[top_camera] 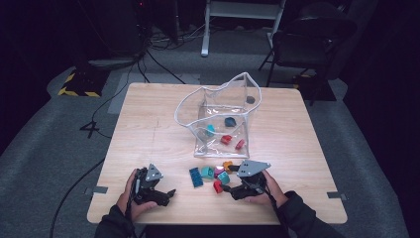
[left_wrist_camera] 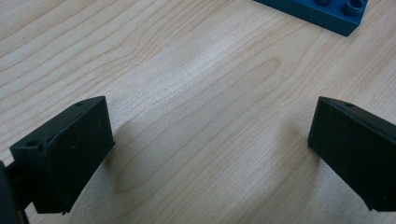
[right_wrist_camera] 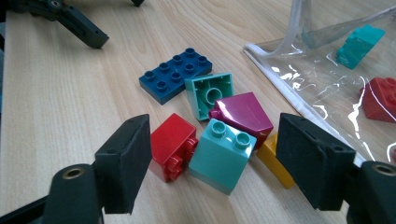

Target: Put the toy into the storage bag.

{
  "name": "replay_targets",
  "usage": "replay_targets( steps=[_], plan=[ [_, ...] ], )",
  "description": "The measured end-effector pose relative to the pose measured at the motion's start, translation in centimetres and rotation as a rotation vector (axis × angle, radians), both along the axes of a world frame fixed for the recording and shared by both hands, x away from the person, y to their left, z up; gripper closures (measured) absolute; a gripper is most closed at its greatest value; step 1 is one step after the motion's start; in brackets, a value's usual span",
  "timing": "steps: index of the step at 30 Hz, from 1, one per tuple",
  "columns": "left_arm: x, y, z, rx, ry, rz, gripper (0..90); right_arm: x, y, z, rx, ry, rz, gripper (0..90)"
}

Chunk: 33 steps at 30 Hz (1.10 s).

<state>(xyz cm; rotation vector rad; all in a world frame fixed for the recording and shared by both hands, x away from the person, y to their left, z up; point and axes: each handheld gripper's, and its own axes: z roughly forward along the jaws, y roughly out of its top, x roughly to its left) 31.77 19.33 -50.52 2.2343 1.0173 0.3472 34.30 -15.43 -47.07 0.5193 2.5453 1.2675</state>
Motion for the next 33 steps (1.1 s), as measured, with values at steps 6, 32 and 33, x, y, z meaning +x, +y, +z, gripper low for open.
replay_targets(
  steps=[6, 32, 33],
  plan=[
    [0.0, 0.0, 0.0, 0.000, 0.000, 0.000, 0.2, -0.9, 0.5, 0.1, 0.001, -0.004, 0.063, 32.2],
    [0.0, 0.0, 0.0, 0.000, 0.000, 0.000, 0.2, -1.9, 3.1, -3.1, -0.073, 0.038, 0.072, 61.4],
    [0.0, 0.0, 0.0, 0.000, 0.000, 0.000, 0.2, -1.9, 3.0, -3.0, -0.073, 0.036, 0.071, 64.5]
  ],
)
